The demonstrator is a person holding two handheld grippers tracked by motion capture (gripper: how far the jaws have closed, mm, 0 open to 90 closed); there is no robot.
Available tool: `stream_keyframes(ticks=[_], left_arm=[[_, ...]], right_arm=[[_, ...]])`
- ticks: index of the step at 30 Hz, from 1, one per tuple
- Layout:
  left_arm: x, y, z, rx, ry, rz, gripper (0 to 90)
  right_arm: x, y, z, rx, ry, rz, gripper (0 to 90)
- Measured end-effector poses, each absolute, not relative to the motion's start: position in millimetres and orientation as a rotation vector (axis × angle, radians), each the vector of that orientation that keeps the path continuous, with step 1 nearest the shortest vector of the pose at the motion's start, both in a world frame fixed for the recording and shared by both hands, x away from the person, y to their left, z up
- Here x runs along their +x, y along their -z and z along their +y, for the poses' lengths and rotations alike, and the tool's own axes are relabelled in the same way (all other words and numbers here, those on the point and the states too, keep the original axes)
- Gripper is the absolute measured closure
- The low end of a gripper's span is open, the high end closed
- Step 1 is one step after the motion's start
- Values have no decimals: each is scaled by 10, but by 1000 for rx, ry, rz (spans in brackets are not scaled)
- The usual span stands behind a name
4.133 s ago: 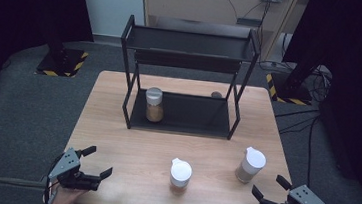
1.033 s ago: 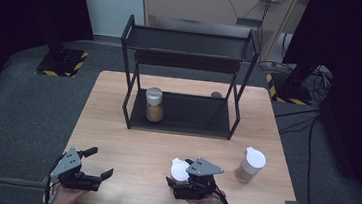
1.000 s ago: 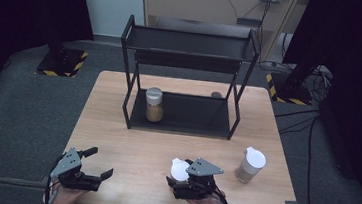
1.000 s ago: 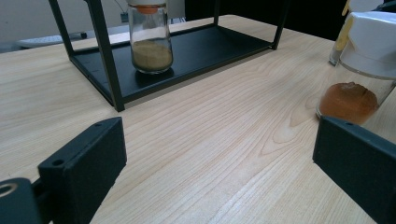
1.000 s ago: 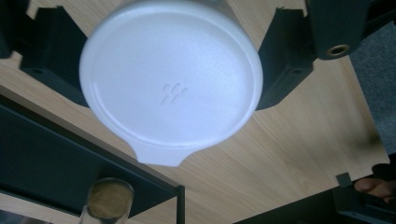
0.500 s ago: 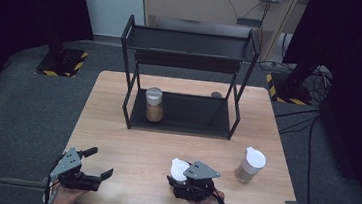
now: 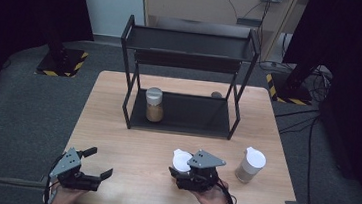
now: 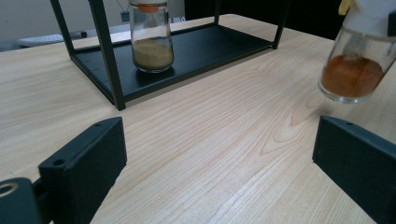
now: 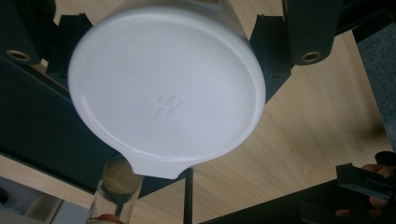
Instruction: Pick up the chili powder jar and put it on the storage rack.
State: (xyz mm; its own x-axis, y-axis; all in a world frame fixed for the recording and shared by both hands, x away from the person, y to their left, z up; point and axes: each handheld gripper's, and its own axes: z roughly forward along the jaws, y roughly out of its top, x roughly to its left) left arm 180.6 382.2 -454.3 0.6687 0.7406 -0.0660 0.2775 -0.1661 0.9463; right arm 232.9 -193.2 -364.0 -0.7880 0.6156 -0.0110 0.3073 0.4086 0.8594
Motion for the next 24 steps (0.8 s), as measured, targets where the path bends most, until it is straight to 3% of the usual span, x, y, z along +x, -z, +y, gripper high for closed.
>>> stream_keyframes(ticks=[24], left_arm=[[1813,4544,3829,1743,-500,824,21]], right_arm=[[2974,2993,-1863,735,-1335,2319,310]])
